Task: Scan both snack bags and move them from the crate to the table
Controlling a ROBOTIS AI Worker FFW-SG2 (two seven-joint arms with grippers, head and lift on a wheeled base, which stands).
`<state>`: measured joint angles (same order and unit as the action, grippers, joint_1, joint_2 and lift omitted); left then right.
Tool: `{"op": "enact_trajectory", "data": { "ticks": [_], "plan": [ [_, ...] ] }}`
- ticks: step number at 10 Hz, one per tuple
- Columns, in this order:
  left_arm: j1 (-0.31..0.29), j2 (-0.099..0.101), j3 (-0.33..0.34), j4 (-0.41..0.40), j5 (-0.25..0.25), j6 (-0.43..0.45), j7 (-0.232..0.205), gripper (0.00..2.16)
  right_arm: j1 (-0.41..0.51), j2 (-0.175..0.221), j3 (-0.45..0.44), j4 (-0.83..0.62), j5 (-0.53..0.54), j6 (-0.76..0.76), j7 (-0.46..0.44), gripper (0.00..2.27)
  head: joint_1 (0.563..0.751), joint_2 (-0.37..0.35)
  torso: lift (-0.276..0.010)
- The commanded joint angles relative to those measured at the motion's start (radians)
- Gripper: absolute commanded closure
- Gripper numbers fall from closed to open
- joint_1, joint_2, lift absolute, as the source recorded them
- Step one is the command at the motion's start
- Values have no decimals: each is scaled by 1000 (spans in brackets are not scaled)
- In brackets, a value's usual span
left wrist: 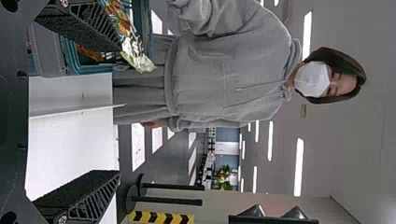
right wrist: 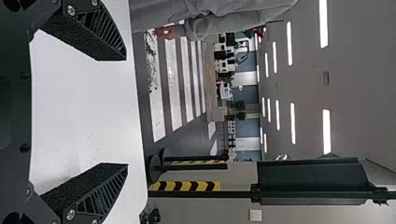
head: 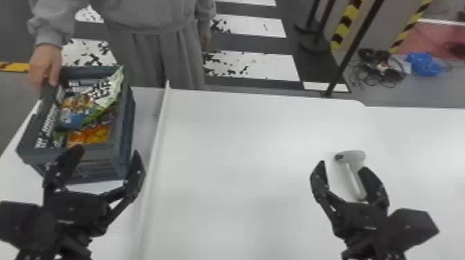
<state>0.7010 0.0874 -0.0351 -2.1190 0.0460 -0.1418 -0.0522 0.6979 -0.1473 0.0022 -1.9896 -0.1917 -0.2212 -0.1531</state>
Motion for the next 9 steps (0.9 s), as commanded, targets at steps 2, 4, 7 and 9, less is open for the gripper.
{"op": "enact_trajectory", "data": {
  "ticks": [2,4,7,9],
  "plan": [
    [0,0,1,1,0,0,0,56,0,0,1,2,0,0,0,117,695,-118,-88],
    [0,0,1,1,0,0,0,56,0,0,1,2,0,-3,0,117,695,-117,-88],
    [0,-2,0,-1,0,0,0,56,0,0,1,3,0,-3,0,117,695,-118,-88],
    [0,-2,0,-1,0,0,0,56,0,0,1,3,0,-3,0,117,695,-119,-88]
  ]
}}
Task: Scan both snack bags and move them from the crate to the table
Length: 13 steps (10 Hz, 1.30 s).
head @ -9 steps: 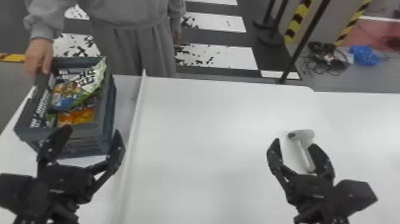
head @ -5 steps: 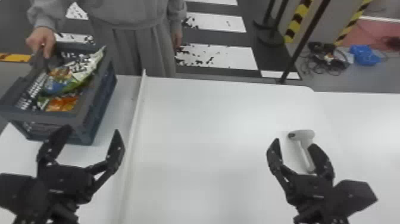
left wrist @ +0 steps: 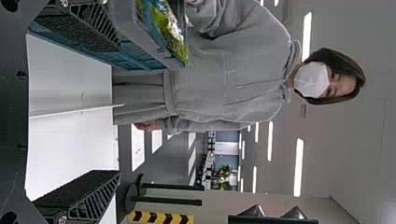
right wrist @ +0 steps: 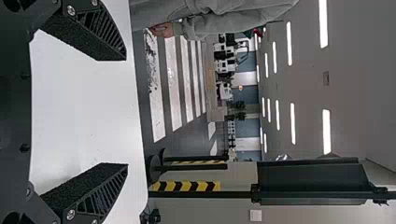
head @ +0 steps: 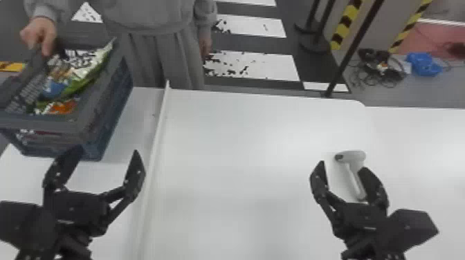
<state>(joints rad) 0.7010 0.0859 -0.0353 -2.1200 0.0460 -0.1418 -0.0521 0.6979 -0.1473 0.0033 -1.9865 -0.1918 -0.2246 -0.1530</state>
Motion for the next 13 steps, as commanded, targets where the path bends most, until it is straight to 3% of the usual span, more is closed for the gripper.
{"op": "enact_trajectory", "data": {
  "ticks": [1,8,10,13],
  "plan": [
    [0,0,0,-2,0,0,0,56,0,0,0,0,0,0,0,117,695,-118,-88],
    [-17,2,25,6,6,3,-14,60,-2,0,1,-2,0,0,0,117,695,-113,-88],
    [-41,-2,77,0,38,15,-69,60,-2,-2,3,-3,0,3,1,117,695,-103,-88],
    [-152,3,156,-3,61,233,-106,70,-2,-6,3,-9,0,3,1,117,695,-51,-88]
  ]
}}
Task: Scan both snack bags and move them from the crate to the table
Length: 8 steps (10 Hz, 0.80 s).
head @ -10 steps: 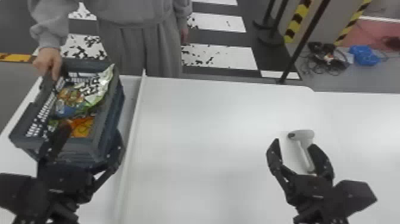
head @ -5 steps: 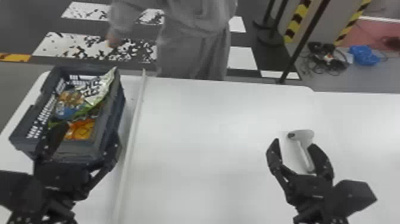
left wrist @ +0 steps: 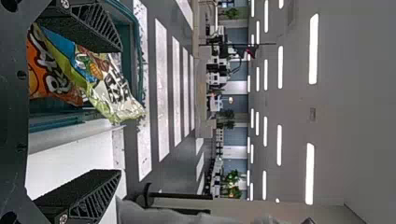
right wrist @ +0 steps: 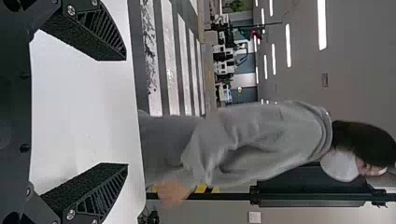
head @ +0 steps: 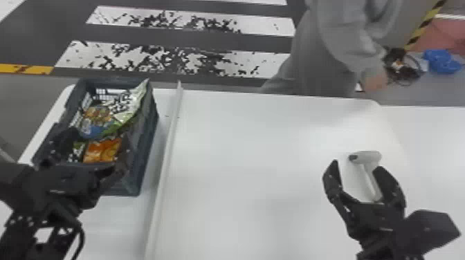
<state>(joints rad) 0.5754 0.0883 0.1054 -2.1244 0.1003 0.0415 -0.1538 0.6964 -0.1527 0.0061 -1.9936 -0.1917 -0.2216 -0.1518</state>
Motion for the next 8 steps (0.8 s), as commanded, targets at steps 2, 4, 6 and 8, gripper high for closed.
{"op": "enact_trajectory", "data": {
  "ticks": [2,4,6,8],
  "plan": [
    [-126,7,30,27,-7,194,-17,73,6,-1,-5,-13,0,0,0,117,695,-25,-88],
    [-224,13,25,67,-47,289,-35,73,11,-1,-8,-17,2,0,2,117,695,-10,-88],
    [-321,15,-7,129,-129,351,-46,73,15,1,-11,-21,5,0,0,117,695,-9,-88],
    [-387,21,-38,192,-186,378,-73,73,20,2,-11,-25,8,0,0,117,695,-19,-88]
  ]
}}
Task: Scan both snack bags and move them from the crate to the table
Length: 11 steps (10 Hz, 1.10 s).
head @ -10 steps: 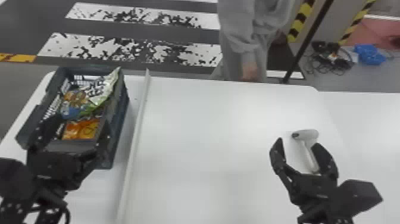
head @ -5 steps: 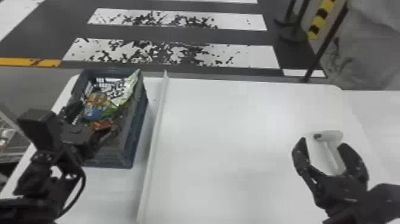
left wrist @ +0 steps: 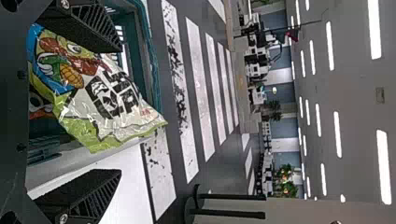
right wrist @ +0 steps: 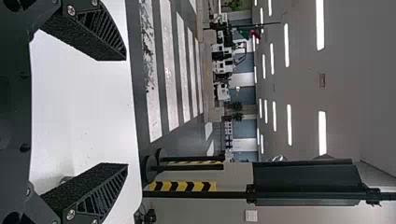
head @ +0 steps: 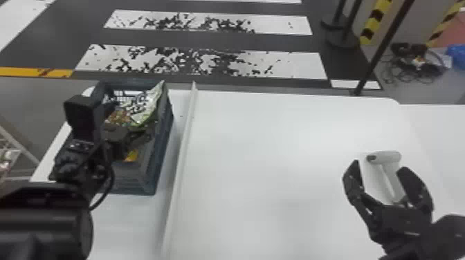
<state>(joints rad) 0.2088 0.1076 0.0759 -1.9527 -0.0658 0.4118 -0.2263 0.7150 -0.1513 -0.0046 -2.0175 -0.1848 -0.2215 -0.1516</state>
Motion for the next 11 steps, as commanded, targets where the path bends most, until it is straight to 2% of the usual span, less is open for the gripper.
{"op": "enact_trajectory", "data": {
  "ticks": [1,3,5,8,10,11],
  "plan": [
    [-43,6,-24,43,-31,29,-18,73,1,1,0,-3,2,0,0,117,695,-26,-88],
    [-74,6,-44,89,-77,32,-21,76,1,1,0,-3,2,0,1,117,695,-35,-88],
    [-85,11,-42,103,-91,32,-24,157,1,1,-3,-1,1,0,1,117,695,-38,-88],
    [-91,11,-31,113,-66,42,-13,205,1,1,-5,0,1,-3,3,117,695,-31,-88],
    [-85,11,-15,107,-66,57,-54,920,1,1,-5,2,1,-3,3,117,695,-29,-88],
    [-74,11,-8,100,-55,57,-53,1352,1,1,-5,5,1,-3,3,117,695,-31,-88]
  ]
}}
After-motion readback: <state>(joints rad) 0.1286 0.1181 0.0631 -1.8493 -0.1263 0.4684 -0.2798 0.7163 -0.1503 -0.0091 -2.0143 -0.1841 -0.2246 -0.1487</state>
